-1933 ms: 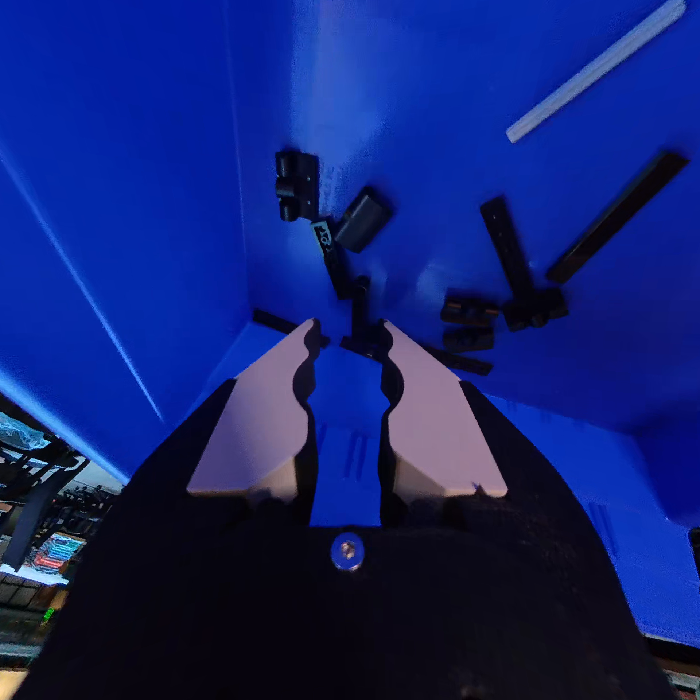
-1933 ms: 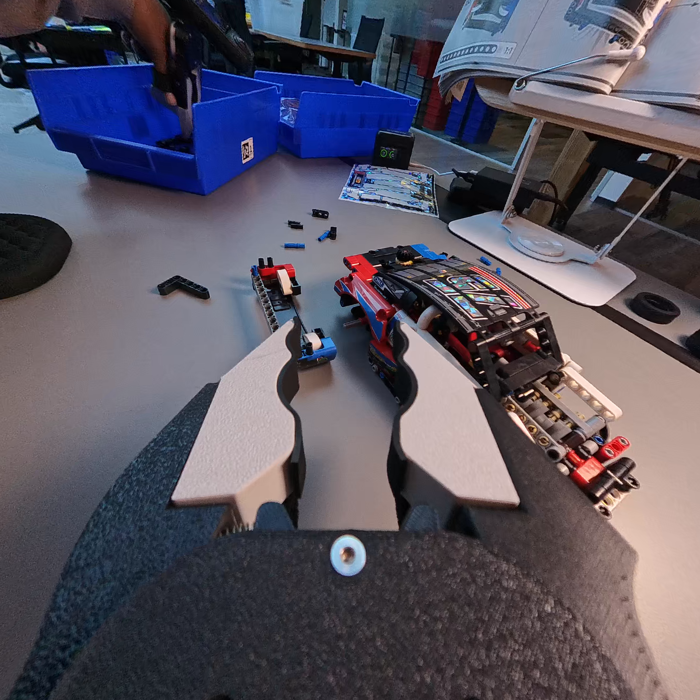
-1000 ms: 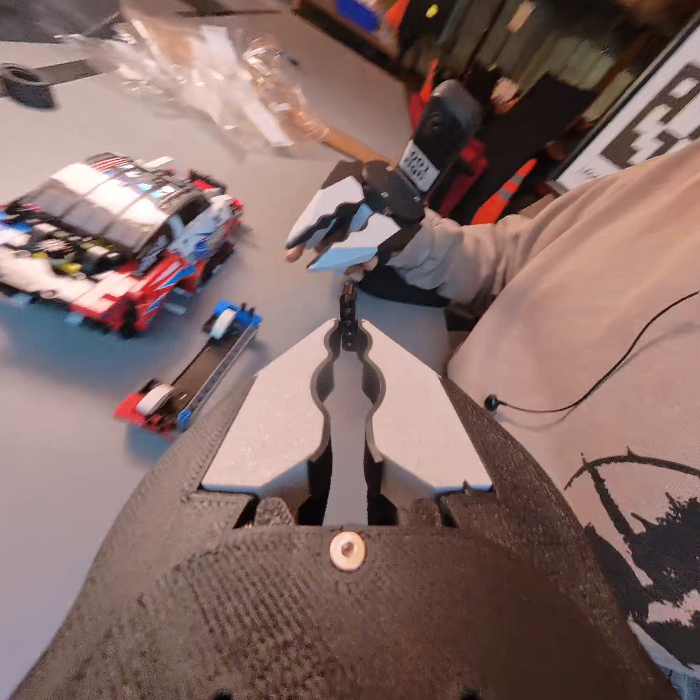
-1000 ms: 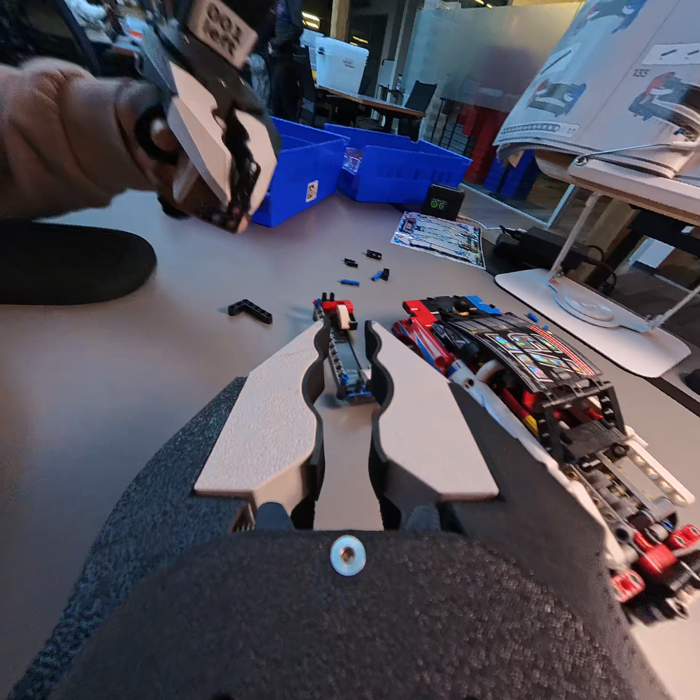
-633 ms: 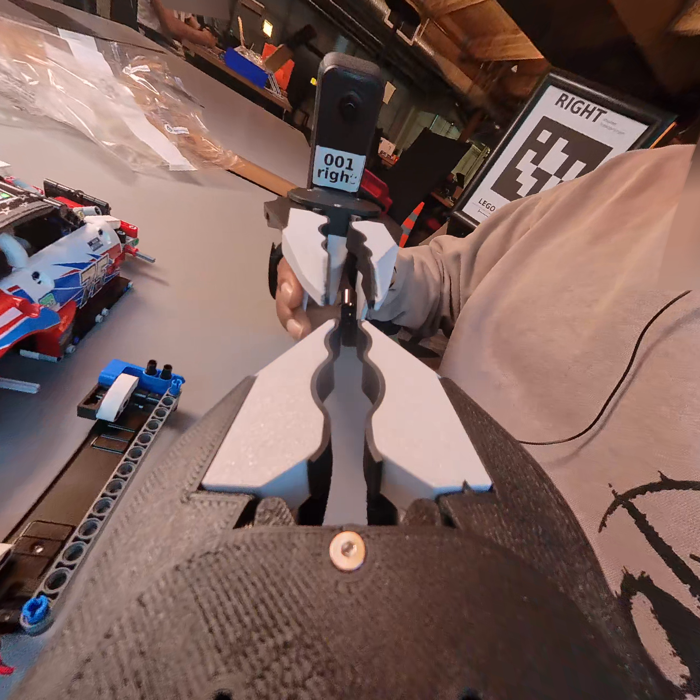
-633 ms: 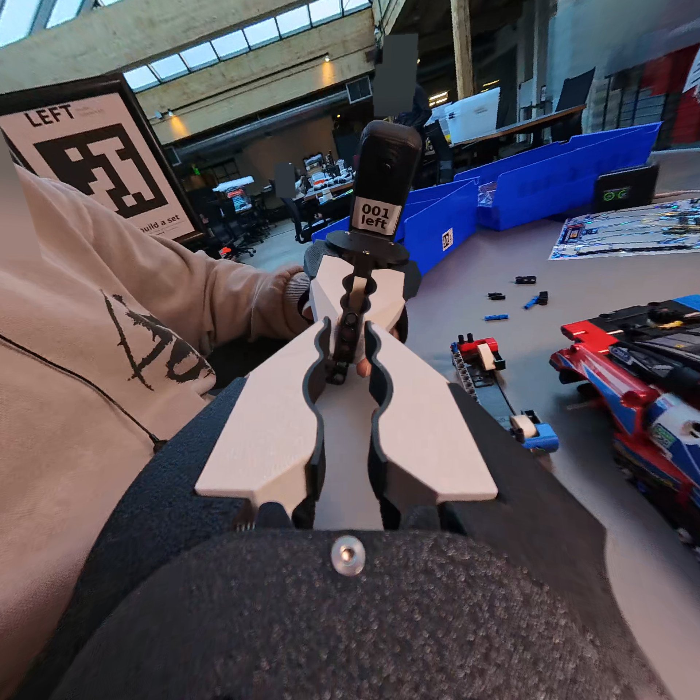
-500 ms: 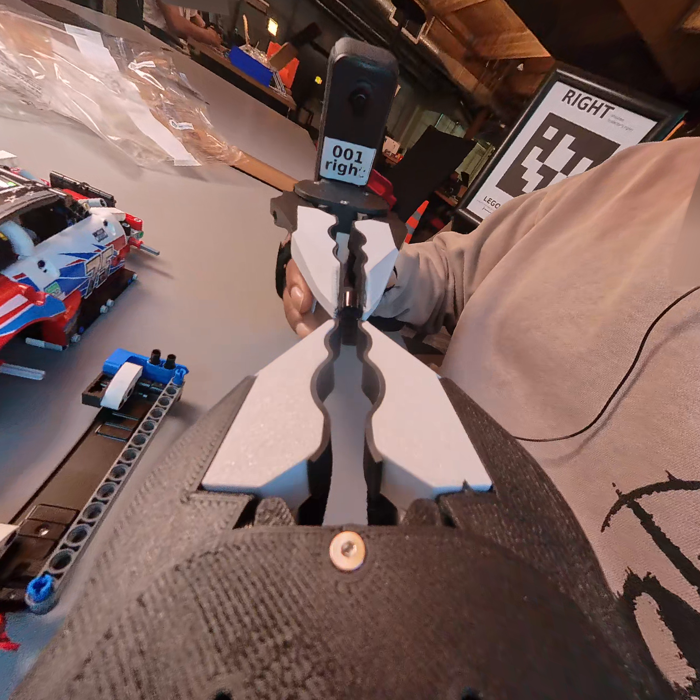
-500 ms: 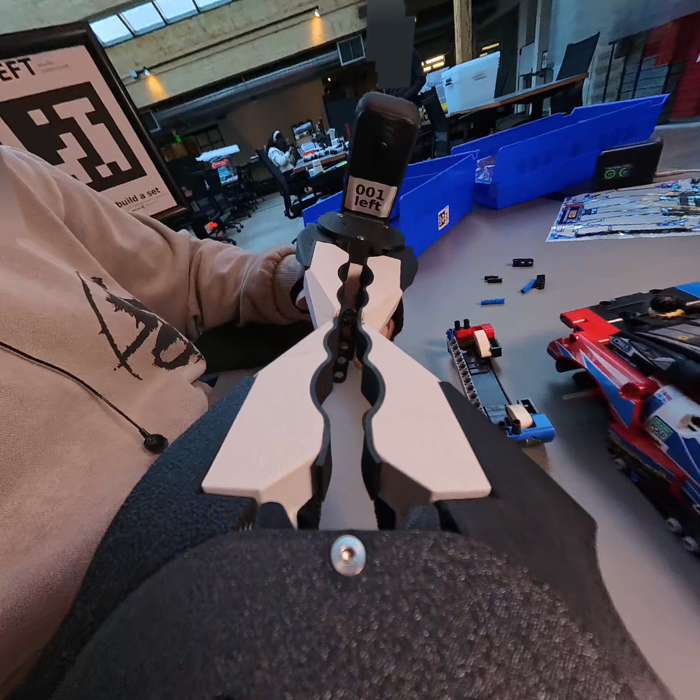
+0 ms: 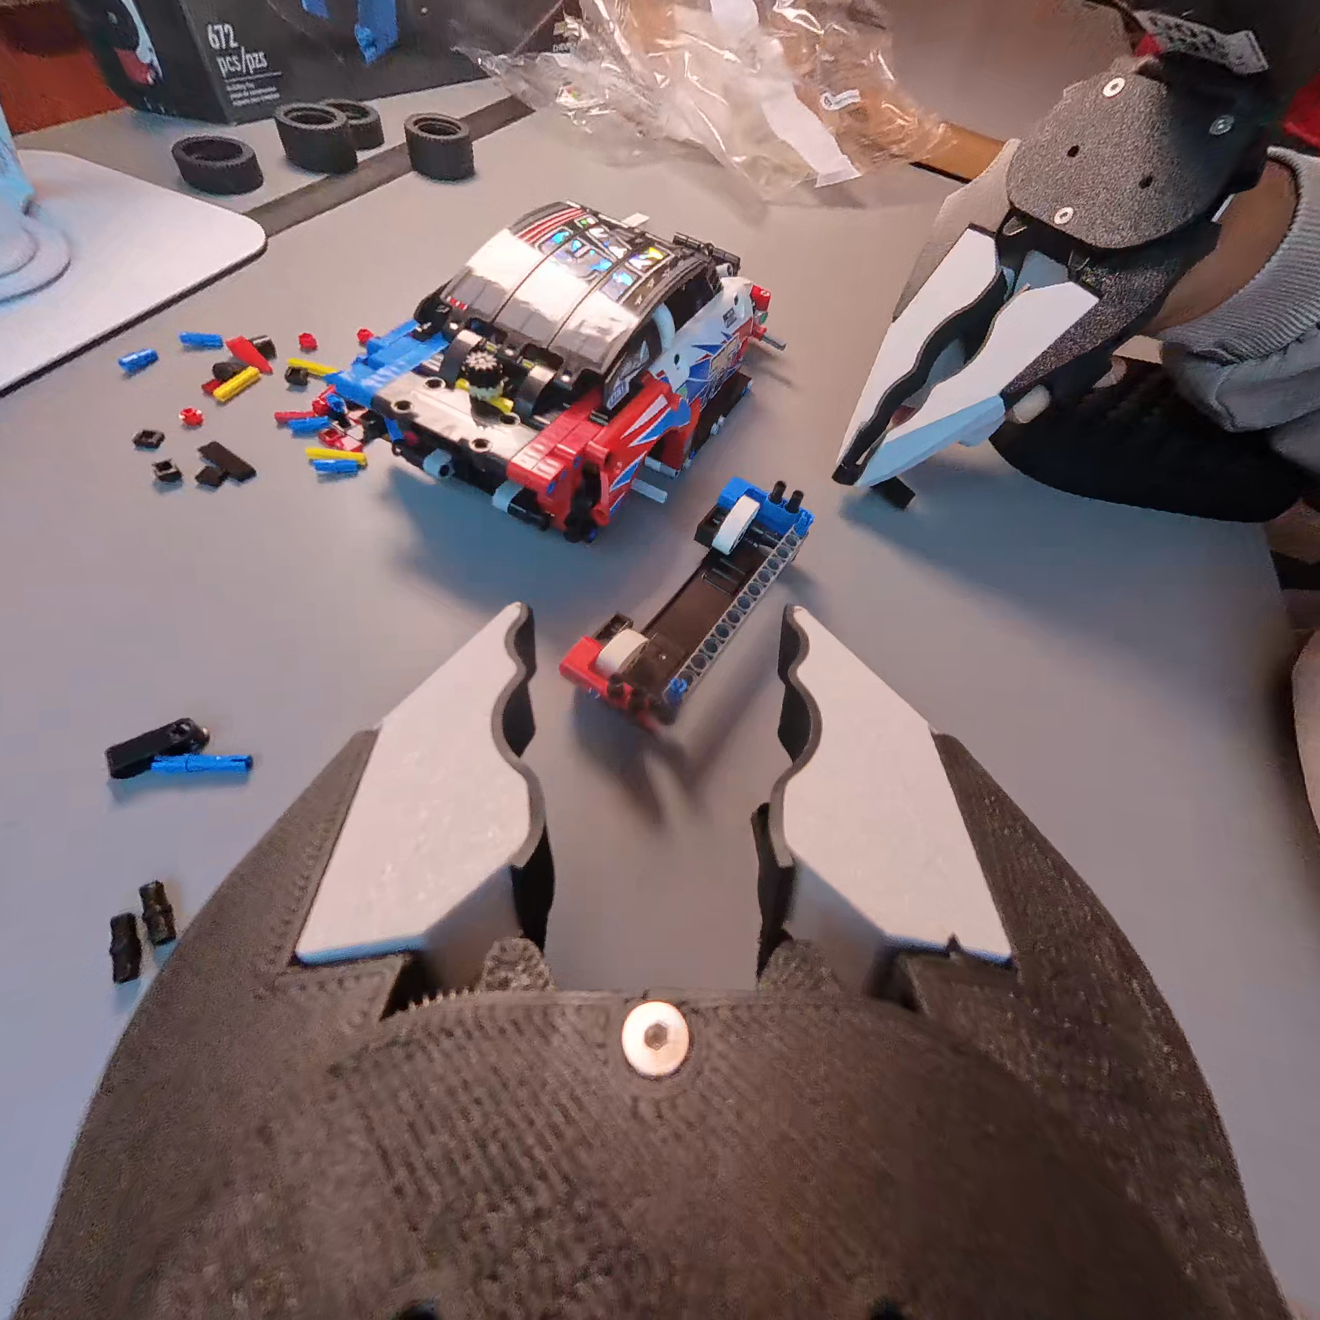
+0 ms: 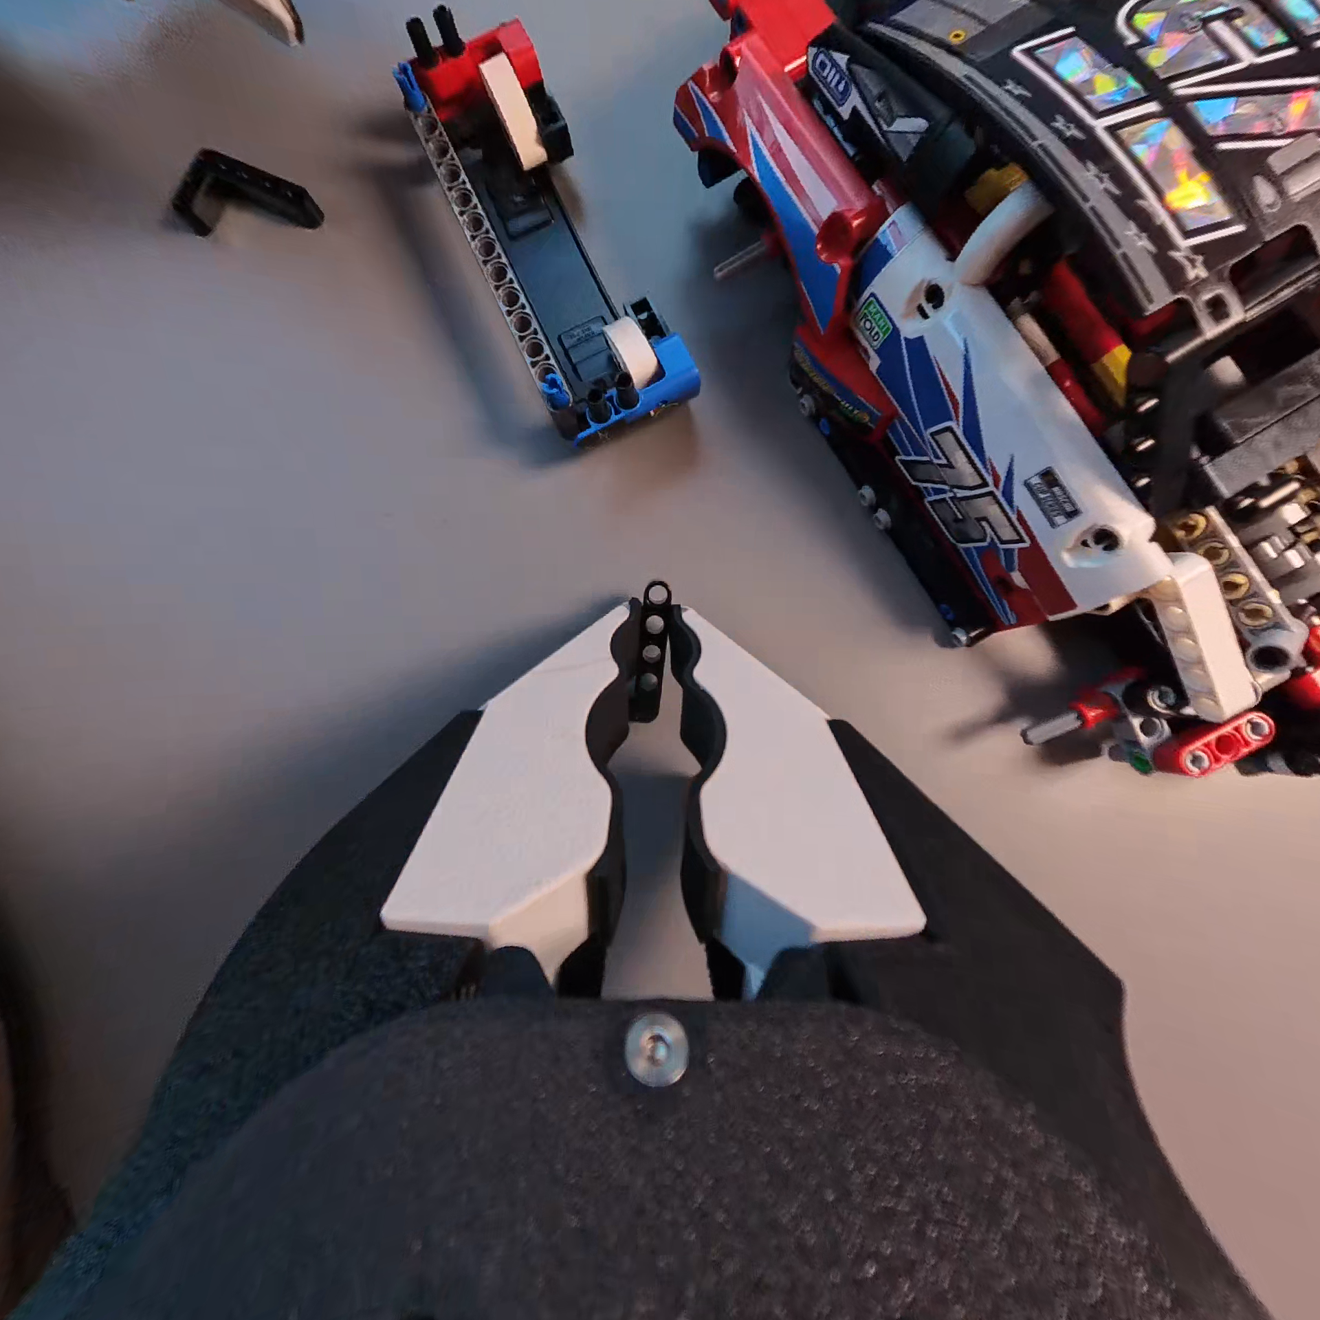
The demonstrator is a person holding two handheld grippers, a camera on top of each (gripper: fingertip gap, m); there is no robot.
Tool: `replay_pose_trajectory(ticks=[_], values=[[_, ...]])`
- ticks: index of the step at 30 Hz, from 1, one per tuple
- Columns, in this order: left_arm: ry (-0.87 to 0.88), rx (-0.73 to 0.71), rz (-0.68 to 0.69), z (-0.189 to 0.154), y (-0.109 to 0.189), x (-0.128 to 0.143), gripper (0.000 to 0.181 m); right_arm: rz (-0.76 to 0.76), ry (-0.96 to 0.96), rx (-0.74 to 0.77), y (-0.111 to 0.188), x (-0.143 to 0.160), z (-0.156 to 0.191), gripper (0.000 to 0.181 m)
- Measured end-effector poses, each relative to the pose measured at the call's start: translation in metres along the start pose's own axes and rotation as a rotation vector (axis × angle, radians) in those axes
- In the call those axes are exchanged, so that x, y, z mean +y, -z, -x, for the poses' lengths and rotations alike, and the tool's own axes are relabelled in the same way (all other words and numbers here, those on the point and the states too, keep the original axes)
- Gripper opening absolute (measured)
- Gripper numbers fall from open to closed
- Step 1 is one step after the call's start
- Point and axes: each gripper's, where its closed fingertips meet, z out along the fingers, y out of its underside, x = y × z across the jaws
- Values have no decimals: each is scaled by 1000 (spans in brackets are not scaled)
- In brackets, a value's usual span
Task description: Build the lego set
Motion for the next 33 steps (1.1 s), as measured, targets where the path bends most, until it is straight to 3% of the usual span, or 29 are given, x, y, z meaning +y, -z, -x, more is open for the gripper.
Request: replay_pose_trajectory(ticks=[7, 14, 19, 25, 33], values=[[-58, 0, 155, -3, -18, 33, 79, 39, 65, 76, -9, -2, -3, 4], [-169, -57, 235, -4, -24, 44, 50, -50, 36, 12, 1, -9, -6, 17], [-197, -64, 238, -6, -17, 48, 34, -40, 78, -48, 20, 6, -14, 16], [-185, -73, 222, -4, -11, 44, 34, 18, 131, -136, 25, 31, -3, 16], [-168, -97, 153, -4, 2, 27, 40, 43, 190, -119, 11, 23, 10, 12]])
